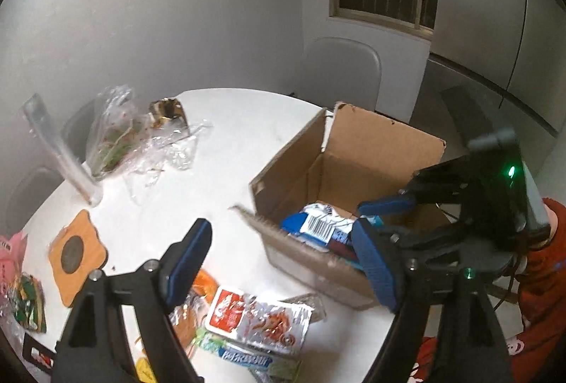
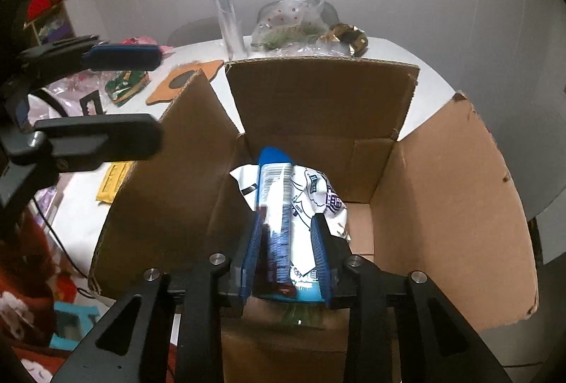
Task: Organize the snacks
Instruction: 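Withdraw both tools from the box back toward the snacks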
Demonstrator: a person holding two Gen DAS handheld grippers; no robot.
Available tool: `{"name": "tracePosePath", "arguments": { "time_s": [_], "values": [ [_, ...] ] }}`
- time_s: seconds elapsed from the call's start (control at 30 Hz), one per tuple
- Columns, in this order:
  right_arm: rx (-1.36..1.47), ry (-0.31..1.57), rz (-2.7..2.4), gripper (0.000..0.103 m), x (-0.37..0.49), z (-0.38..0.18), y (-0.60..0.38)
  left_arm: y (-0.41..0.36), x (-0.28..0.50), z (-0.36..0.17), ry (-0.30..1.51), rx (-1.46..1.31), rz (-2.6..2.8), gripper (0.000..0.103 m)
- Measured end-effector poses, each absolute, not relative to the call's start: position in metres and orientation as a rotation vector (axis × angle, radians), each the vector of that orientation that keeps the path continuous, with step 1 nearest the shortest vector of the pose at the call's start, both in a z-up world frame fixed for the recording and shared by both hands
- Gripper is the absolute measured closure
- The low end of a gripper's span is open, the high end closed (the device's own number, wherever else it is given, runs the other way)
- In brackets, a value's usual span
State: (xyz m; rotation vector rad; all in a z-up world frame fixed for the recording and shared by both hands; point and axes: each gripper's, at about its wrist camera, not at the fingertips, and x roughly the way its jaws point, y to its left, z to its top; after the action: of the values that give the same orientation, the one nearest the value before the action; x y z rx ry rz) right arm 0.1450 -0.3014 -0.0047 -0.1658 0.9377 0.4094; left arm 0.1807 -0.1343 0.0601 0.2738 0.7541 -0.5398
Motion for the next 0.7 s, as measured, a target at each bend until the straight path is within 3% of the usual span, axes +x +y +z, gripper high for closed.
{"name": "tracePosePath", "arguments": {
  "time_s": [0.4,0.7],
  "values": [
    [-0.237,0.658,0.453,0.064,0.065,0.064,-0.263,-0.042,0.126,0.074,0.650,0.173,-0.370,0.013],
    [-0.311,0.716,0.665,0.064,0.039,0.021,-0.178,0.018,0.103,0.013,0.703,0.113,-0.234,0.012]
  ]
}}
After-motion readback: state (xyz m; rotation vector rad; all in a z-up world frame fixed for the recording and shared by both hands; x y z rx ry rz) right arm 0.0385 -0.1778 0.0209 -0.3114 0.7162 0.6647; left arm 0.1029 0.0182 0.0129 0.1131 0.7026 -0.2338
